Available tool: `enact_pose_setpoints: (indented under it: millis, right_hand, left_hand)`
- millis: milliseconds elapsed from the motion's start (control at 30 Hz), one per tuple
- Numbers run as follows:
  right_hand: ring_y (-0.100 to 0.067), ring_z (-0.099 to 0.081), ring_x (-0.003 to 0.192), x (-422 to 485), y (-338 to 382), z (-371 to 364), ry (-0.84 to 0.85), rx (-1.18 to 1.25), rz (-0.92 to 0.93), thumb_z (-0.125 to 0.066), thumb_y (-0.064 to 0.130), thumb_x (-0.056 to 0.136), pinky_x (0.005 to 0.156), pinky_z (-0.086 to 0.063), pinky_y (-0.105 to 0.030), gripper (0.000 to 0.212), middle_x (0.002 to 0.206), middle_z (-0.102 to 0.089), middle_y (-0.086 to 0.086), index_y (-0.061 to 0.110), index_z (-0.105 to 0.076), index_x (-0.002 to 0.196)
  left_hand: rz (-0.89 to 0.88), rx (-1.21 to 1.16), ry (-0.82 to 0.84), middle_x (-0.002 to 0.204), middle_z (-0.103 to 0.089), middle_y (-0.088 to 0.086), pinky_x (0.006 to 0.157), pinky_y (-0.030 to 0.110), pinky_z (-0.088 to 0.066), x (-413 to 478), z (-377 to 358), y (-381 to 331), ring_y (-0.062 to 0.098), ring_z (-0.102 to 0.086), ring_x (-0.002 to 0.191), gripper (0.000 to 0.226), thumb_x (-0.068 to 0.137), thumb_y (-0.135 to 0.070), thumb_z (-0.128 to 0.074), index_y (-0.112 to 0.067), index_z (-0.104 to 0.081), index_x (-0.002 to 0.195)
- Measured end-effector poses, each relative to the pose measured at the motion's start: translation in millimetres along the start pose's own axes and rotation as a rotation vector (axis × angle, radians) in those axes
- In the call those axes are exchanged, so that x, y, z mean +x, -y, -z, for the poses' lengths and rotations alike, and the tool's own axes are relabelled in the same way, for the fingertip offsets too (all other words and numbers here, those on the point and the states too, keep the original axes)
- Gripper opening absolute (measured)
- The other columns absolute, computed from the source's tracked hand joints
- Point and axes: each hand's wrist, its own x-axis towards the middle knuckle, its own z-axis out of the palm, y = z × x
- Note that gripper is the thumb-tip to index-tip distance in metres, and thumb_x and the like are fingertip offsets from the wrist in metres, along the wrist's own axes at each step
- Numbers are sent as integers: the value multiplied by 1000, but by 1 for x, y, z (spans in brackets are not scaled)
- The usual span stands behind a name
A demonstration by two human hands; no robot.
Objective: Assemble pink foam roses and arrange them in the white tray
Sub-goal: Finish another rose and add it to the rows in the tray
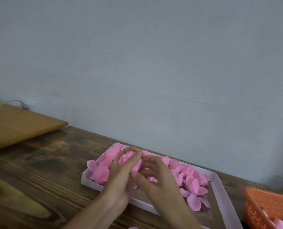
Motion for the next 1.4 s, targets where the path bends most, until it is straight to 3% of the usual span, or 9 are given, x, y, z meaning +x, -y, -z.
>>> enact_pose_setpoints:
  millis: [100, 267, 467, 633, 800, 900, 967, 1133, 1400]
  right_hand:
    - [-14, -74, 99, -1, -1, -5, -24, 13, 28, -73, 10, 92, 85, -60, -48, 26, 102, -78, 4, 20, -67, 115]
    - [-13, -64, 67, 3, 8, 1, -26, 249, -55, -67, 17, 82, 55, -47, -18, 12, 77, -72, -5, 12, -75, 90]
    - [-21, -55, 60, 4, 18, -10, 58, 656, -387, -48, 11, 99, 57, -47, -31, 23, 79, -64, -15, 6, -70, 97]
    - [-23, -53, 53, 4, 21, -9, 133, 786, -527, -54, 12, 94, 49, -49, -29, 11, 70, -58, -14, 12, -65, 98]
    - [-19, -47, 49, 8, 19, -11, 203, 935, -551, -65, 20, 74, 46, -42, -25, 10, 70, -59, -8, 26, -72, 79]
    - [-17, -39, 53, 7, 21, -10, 242, 964, -558, -64, 18, 72, 46, -36, -24, 21, 74, -51, -7, 25, -64, 92]
    - [-15, -37, 53, 6, 24, -7, 263, 926, -562, -56, 19, 81, 48, -31, -24, 15, 69, -48, -5, 19, -65, 93]
    - [-19, -53, 48, 5, 26, -8, 77, 623, -477, -48, 36, 105, 46, -42, -26, 50, 61, -59, -10, 8, -74, 73]
    - [-5, -66, 68, -4, 5, 10, -235, -324, 120, -73, 41, 89, 61, -47, -19, 11, 81, -70, 14, 34, -65, 90]
  left_hand:
    - [-17, 3, 94, 114, -77, 6, 69, 34, -61, -2, -4, 0, 23, -76, 100, 78, 61, -48, -98, -14, -68, 125]
    - [-31, 37, 331, 143, -66, 7, 63, 29, -55, -7, 0, -11, 33, -68, 124, 60, 86, -33, -82, -13, -60, 137]
    - [51, 138, 471, 132, -71, 17, 77, 34, -40, -10, 8, -19, 39, -66, 126, 51, 73, -42, -92, -13, -70, 109]
    - [13, 110, 592, 122, -71, 15, 103, 63, -21, -6, 15, -18, 45, -55, 125, 45, 67, -36, -98, -20, -69, 97]
    - [76, 110, 656, 91, -75, 0, 57, 24, -53, -5, 20, -23, 11, -65, 60, 51, 59, -41, -102, -32, -75, 102]
    - [60, 100, 613, 107, -75, 7, 73, 39, -60, -5, 20, -21, 19, -75, 82, 54, 57, -42, -103, -28, -75, 101]
    - [34, 116, 607, 113, -76, 5, 82, 43, -57, -6, 18, -20, 21, -76, 96, 48, 63, -45, -100, -26, -75, 100]
    - [71, 162, 498, 124, -75, 11, 47, 23, -47, -5, 11, -17, 18, -71, 83, 56, 83, -53, -84, -22, -69, 128]
    - [40, -114, 417, 119, -68, 27, 93, 51, -56, 9, 12, -11, 45, -67, 116, 47, 87, -20, -83, -10, -67, 130]
